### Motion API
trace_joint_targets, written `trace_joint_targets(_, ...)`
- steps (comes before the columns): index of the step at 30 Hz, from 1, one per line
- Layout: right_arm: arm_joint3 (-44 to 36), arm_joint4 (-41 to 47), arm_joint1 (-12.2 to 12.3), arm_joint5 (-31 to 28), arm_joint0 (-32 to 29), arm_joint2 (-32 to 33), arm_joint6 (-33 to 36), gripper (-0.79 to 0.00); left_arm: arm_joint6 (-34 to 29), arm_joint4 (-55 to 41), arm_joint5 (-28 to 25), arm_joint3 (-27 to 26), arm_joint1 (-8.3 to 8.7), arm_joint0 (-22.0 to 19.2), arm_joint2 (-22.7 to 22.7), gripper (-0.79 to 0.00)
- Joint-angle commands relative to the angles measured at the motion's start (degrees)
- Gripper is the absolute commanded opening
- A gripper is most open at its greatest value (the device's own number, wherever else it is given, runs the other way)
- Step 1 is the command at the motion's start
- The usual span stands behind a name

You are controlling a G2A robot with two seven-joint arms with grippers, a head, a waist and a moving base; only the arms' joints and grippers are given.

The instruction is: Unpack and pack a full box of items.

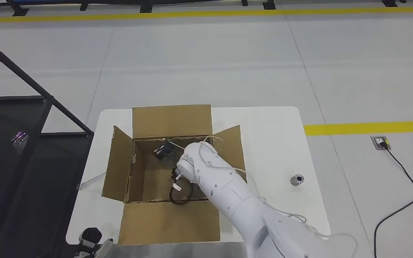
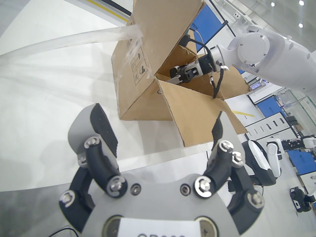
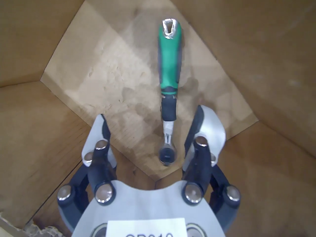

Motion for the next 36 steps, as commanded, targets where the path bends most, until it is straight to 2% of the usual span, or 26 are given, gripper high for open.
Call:
trace_joint_targets(1, -1.8, -1.4, 0.0, -0.5, 0.1, -0.5, -1.1, 0.0, 0.0, 0.0, 0.0, 0.0, 0.0, 0.0, 0.0, 0.0)
trace_joint_targets(8, -9.3, -6.9, 0.0, 3.2, -0.9, -2.5, -2.7, -0.006, 0.0, 0.0, 0.0, 0.0, 0.0, 0.0, 0.0, 0.0)
trace_joint_targets(17, -22.2, -15.5, 1.1, 19.2, -4.6, -3.0, -0.1, 0.0, 0.0, 0.0, 0.0, 0.0, 0.0, 0.0, 0.0, 0.0)
trace_joint_targets(22, -31.5, -21.1, 3.3, 27.2, -8.3, -1.2, 0.7, 0.0, 0.0, 0.0, 0.0, 0.0, 0.0, 0.0, 0.0, 0.0)
trace_joint_targets(25, -39.0, -25.2, 5.5, 31.8, -12.5, 1.3, -0.4, 0.0, 0.0, 0.0, 0.0, 0.0, 0.0, 0.0, 0.0, 0.0)
trace_joint_targets(28, -47.3, -30.7, 7.9, 36.2, -17.5, 3.8, 2.1, 0.0, 0.0, 0.0, 0.0, 0.0, 0.0, 0.0, 0.0, 0.0)
trace_joint_targets(36, -47.3, -30.7, 7.9, 36.2, -17.5, 3.8, 2.1, 0.0, 0.0, 0.0, 0.0, 0.0, 0.0, 0.0, 0.0, 0.0)
